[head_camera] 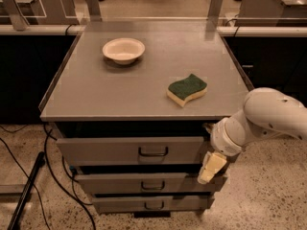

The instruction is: Open top drawer

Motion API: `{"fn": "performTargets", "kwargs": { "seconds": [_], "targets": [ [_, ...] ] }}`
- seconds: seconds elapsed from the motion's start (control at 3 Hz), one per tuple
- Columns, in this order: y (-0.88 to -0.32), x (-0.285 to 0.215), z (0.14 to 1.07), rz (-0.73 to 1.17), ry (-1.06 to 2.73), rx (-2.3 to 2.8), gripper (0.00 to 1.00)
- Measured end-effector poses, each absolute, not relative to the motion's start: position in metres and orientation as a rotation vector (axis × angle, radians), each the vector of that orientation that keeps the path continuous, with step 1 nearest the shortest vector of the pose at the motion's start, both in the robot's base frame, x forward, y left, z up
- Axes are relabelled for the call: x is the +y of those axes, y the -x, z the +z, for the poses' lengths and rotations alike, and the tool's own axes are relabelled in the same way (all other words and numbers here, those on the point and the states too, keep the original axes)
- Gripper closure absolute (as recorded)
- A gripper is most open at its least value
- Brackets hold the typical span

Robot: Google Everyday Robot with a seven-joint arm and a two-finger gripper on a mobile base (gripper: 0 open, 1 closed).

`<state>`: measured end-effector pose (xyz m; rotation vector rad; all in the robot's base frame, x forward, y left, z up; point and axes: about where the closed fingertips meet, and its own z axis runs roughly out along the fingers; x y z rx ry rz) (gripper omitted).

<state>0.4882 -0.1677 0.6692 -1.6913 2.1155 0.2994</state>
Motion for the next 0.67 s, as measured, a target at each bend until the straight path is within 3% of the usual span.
{"fn": "performTargets", "kwargs": {
  "seconds": [0.67],
  "targets": [
    [-0.4863,-0.1738,0.6621,0.355,1.68,2.194,0.0]
  ]
}}
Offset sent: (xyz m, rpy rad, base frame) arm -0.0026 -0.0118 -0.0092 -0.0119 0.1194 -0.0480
